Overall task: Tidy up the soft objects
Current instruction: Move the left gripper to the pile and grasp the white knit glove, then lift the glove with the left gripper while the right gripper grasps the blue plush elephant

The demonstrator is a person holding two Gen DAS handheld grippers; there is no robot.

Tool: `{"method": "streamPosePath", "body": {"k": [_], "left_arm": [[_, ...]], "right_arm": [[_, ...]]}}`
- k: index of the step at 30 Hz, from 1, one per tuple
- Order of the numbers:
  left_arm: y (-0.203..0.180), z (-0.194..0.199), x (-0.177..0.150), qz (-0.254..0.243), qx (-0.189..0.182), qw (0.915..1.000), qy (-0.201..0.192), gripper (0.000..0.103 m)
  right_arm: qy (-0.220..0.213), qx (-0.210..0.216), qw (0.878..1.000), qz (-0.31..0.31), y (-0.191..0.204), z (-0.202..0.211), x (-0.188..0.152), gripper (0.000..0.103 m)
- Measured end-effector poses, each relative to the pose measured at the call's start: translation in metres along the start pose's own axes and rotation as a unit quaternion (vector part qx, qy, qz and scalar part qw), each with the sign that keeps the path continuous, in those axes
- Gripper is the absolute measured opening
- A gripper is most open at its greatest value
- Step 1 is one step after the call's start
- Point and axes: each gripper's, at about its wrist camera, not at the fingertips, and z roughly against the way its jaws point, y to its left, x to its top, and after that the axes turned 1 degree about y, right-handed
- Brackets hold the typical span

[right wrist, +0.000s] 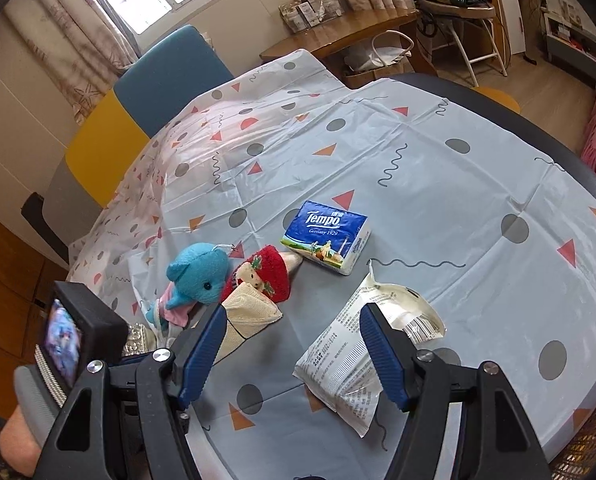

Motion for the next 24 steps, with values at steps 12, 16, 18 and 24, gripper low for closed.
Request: {"method": "streamPosePath", "body": {"k": [12, 16, 18, 24], "left_arm": [[-0.016, 0.066, -0.077, 0.028, -0.131, 0.9748, -0.178, 0.037], [-0.032, 0.060, -0.114, 0.038, -0.132, 0.9708, -0.197, 0.037], [-0.036, 0.052, -0.126, 0.047, -0.131, 0.9698, -0.200, 0.037], [-0.041, 0.045, -0.131, 0.069, -0.112, 0.9647, -0.228, 0.039]], "right_arm": [[-0.011, 0.000, 1.000, -0.016, -0.011, 0.003, 0.001, 0.070], [-0.002, -0.005, 1.000, 0.004, -0.003, -0.002, -0.002, 0.070], [0.003, -0.008, 1.000, 0.019, 0.002, -0.005, -0.005, 0.070], [0.022, 0.001, 0.998, 0.064, 0.020, -0.015, -0.013, 0.070]]}}
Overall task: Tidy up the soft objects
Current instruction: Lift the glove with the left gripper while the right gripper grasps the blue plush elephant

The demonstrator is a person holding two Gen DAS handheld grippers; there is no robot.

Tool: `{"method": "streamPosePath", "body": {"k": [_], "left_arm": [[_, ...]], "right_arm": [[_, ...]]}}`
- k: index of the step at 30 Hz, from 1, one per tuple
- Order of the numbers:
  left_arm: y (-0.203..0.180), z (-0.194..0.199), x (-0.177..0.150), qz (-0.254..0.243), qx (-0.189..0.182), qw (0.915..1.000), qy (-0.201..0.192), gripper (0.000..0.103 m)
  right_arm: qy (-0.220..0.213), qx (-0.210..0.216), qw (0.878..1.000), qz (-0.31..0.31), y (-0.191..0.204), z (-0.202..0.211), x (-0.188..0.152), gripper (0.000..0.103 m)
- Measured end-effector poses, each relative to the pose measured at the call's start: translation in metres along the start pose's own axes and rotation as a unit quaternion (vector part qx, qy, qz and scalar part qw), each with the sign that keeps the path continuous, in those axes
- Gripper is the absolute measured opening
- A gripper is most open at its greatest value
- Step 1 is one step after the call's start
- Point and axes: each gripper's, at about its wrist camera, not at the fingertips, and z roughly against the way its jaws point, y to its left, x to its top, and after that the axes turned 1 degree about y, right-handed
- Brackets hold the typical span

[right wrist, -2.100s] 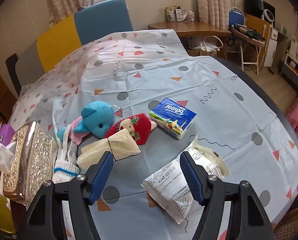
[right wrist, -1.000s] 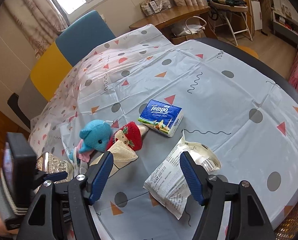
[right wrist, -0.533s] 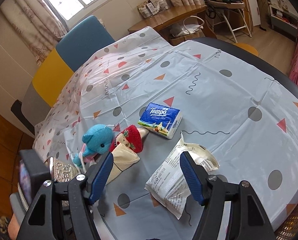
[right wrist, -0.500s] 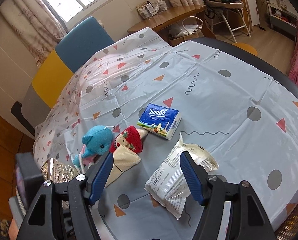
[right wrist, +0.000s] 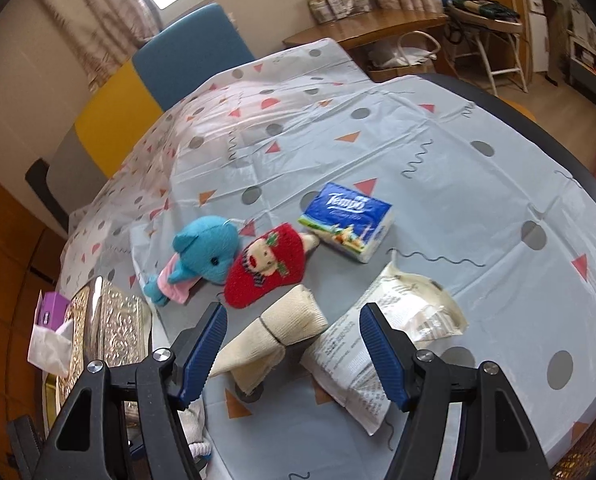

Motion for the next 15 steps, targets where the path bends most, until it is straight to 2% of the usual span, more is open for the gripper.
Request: {"method": "streamPosePath", "body": {"k": [4, 8, 15], "left_arm": [[0.002, -0.001, 0.000, 0.009, 0.003, 0.9999, -0.010, 0.039], [0.004, 0.001, -0.007, 0.015, -0.001, 0.9995, -0.027, 0.039], [0.007, 0.003, -0.012, 0.037, -0.008, 0.9983, -0.043, 0.039]], "right_arm": [[0.019, 0.045, 0.998, 0.034, 0.018, -0.007, 0.000, 0.070], [0.046, 0.061, 0.993, 0.084, 0.048, -0.024, 0.011, 0.071], [0.077, 0.041, 0.993, 0.076, 0.079, -0.082, 0.056, 0.076]]}}
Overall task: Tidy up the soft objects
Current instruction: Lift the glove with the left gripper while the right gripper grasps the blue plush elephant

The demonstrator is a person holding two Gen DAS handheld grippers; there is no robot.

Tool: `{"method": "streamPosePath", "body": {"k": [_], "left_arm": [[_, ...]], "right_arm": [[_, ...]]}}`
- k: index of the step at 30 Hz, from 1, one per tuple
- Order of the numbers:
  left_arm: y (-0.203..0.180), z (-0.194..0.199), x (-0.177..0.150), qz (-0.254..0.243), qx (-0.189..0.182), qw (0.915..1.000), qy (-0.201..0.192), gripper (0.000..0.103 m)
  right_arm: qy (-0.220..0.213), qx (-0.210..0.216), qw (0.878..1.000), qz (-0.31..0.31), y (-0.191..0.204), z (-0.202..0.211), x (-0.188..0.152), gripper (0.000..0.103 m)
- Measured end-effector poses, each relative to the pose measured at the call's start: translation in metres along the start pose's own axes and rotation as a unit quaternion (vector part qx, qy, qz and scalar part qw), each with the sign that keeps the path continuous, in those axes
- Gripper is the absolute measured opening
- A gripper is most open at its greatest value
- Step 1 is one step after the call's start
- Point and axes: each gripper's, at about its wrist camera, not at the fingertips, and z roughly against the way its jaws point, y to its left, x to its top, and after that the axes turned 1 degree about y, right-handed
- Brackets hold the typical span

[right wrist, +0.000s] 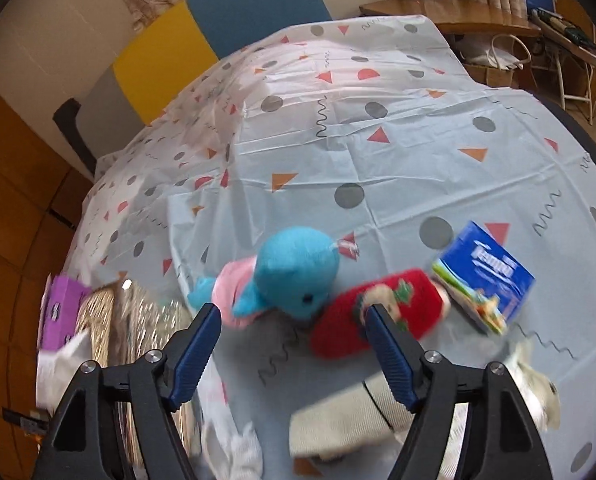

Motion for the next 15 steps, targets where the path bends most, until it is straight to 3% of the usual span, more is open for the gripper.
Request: {"method": "streamPosePath", "body": {"k": [7, 8, 9, 12, 15], "left_arm": [[0.002, 0.000, -0.002, 0.008, -0.009, 0.9999, -0.005, 0.039], [0.003, 0.000, -0.002, 0.009, -0.010, 0.9999, -0.005, 0.039], [0.003, 0.000, -0.003, 0.010, -0.011, 0.9999, -0.006, 0.039], [0.005, 0.000, -0.004, 0.015, -0.015, 0.9998, -0.007, 0.039], [0.005, -0.001, -0.005, 0.016, -0.015, 0.9997, -0.008, 0.039]], "right_arm": [[0.059, -0.035, 0.998, -0.005, 0.006, -0.063, 0.024, 0.075], [0.065, -0.032, 0.997, -0.004, 0.007, -0.070, 0.024, 0.069], [0.061, -0.040, 0.997, 0.002, 0.009, -0.073, 0.023, 0.050], [0.051, -0.029, 0.998, 0.007, 0.015, -0.068, 0.022, 0.043], [0.020, -0.030, 0.999, 0.016, 0.018, -0.045, 0.023, 0.042]]}}
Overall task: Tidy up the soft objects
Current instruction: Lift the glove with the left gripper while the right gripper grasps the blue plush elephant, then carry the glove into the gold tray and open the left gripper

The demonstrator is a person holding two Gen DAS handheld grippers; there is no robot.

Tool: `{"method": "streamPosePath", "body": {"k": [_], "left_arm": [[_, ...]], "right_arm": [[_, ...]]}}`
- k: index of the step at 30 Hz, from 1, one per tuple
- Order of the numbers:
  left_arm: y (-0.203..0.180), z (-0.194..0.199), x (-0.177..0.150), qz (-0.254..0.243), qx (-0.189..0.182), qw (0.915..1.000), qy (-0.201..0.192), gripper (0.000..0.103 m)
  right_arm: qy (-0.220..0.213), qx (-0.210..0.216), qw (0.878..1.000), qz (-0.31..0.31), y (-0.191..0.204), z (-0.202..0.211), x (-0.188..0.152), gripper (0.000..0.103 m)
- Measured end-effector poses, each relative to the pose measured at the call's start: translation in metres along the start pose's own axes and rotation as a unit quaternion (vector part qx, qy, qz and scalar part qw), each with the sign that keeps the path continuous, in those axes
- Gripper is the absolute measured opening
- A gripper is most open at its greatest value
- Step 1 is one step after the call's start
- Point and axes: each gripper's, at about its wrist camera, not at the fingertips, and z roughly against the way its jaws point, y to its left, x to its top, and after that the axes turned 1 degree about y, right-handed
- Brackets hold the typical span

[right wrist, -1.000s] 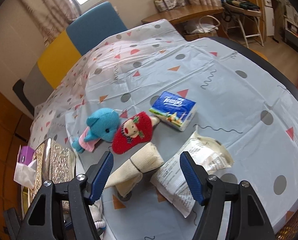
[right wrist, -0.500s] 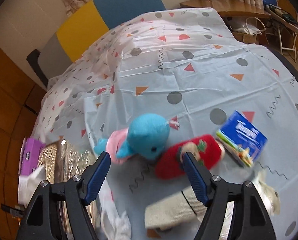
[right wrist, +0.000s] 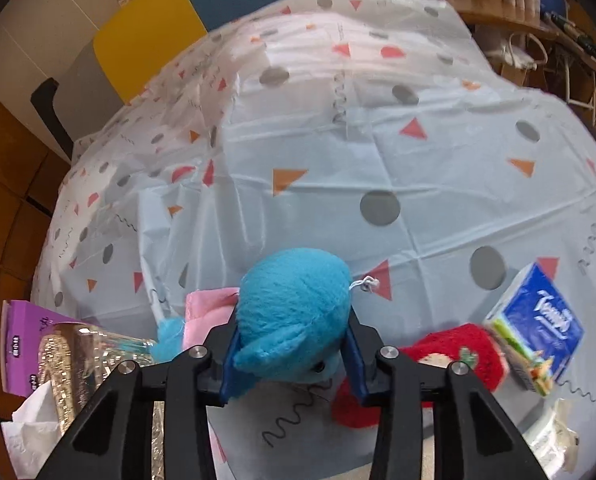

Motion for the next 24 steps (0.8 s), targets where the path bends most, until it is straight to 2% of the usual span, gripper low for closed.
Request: {"method": "streamPosePath", "body": {"k": [7, 11, 14, 18, 21, 24], "left_arm": [[0.000, -0.003, 0.006, 0.009, 0.005, 0.9999, 0.010, 0.038], [0.000, -0.004, 0.021, 0.017, 0.003, 0.9997, 0.018, 0.036], [0.004, -0.004, 0.038, 0.032, 0.000, 0.9993, 0.020, 0.036], [0.010, 0.004, 0.073, 0.047, -0.003, 0.9989, 0.004, 0.035], [0.018, 0.012, 0.103, 0.066, -0.007, 0.9978, -0.004, 0.035], [0.030, 0.018, 0.131, 0.082, -0.003, 0.9964, -0.020, 0.035]], "right_arm": [[-0.083, -0.005, 0.996, -0.026, -0.028, 0.078, -0.005, 0.042], [-0.121, -0.020, 0.990, -0.063, -0.057, 0.113, -0.028, 0.042], [-0.139, -0.028, 0.986, -0.091, -0.080, 0.126, -0.050, 0.042], [-0.157, -0.015, 0.979, -0.132, -0.106, 0.130, -0.073, 0.042], [-0.159, -0.002, 0.975, -0.158, -0.120, 0.129, -0.081, 0.042], [-0.160, -0.002, 0.974, -0.157, -0.121, 0.128, -0.082, 0.042]]}}
